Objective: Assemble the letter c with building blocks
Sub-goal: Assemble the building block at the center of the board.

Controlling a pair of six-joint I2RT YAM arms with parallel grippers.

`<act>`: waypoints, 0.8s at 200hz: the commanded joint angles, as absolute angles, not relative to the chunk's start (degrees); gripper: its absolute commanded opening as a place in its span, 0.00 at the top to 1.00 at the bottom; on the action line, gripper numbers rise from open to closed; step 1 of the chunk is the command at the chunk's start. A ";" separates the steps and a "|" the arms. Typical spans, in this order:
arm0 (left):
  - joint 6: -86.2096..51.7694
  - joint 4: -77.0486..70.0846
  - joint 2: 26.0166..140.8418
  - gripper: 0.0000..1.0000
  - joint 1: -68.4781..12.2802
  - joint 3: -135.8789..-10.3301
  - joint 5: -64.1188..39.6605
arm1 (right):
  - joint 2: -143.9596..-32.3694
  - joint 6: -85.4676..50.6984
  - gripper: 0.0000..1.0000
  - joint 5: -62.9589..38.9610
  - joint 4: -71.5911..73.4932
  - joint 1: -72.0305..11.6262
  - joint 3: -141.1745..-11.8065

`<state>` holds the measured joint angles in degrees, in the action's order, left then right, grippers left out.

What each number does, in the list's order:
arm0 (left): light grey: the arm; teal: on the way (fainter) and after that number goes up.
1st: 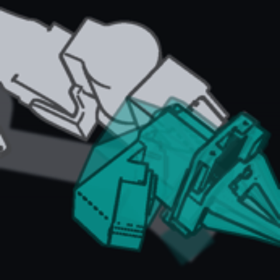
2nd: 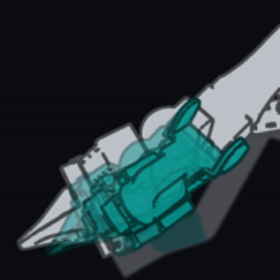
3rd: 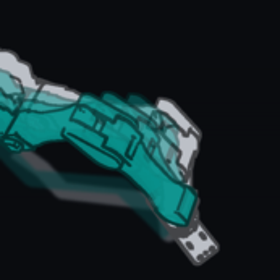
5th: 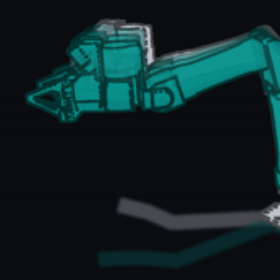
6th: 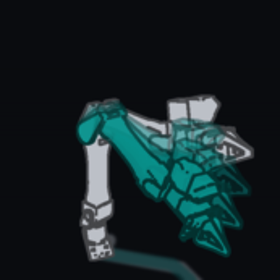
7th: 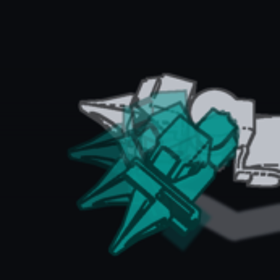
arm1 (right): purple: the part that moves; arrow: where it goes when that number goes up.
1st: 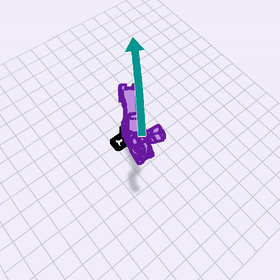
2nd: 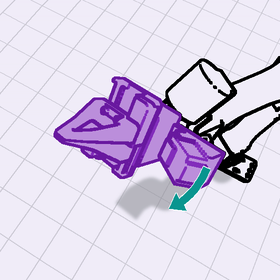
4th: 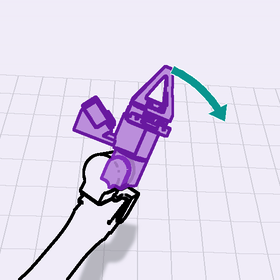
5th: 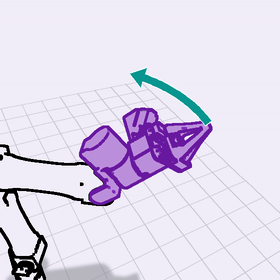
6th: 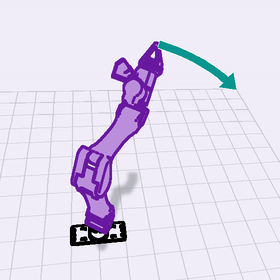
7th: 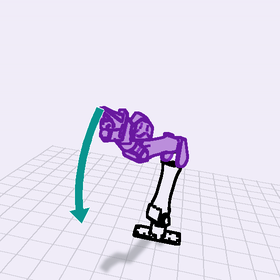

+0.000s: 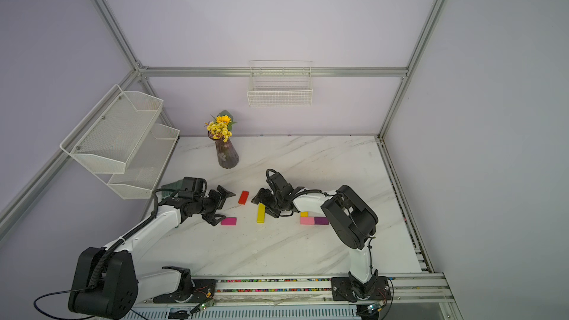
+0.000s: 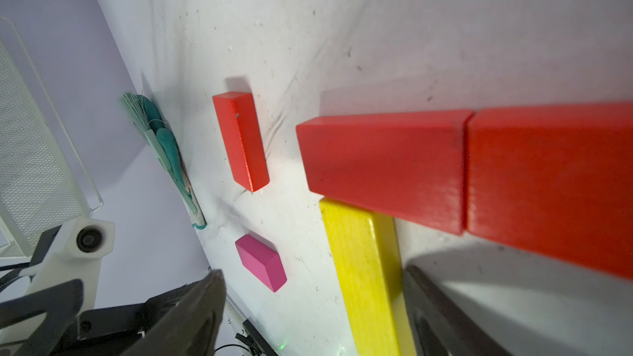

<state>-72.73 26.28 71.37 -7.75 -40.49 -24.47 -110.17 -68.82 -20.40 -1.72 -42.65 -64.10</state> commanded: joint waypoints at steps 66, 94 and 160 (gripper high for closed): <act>-70.93 25.75 69.58 0.00 -6.86 -40.41 -26.89 | -106.59 -71.39 0.17 -17.53 -4.15 -44.53 -59.68; -70.93 25.75 69.52 0.00 -6.86 -40.52 -26.98 | -104.87 -72.41 0.17 -17.23 -3.45 -45.49 -57.62; -70.97 26.32 68.49 0.00 -6.86 -40.17 -26.89 | -106.15 -73.56 0.17 -17.40 -2.37 -47.90 -58.97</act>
<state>-72.27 26.35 70.30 -7.44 -40.38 -25.65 -105.62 -71.77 -18.50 -1.61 -47.35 -58.59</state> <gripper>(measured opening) 0.999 0.834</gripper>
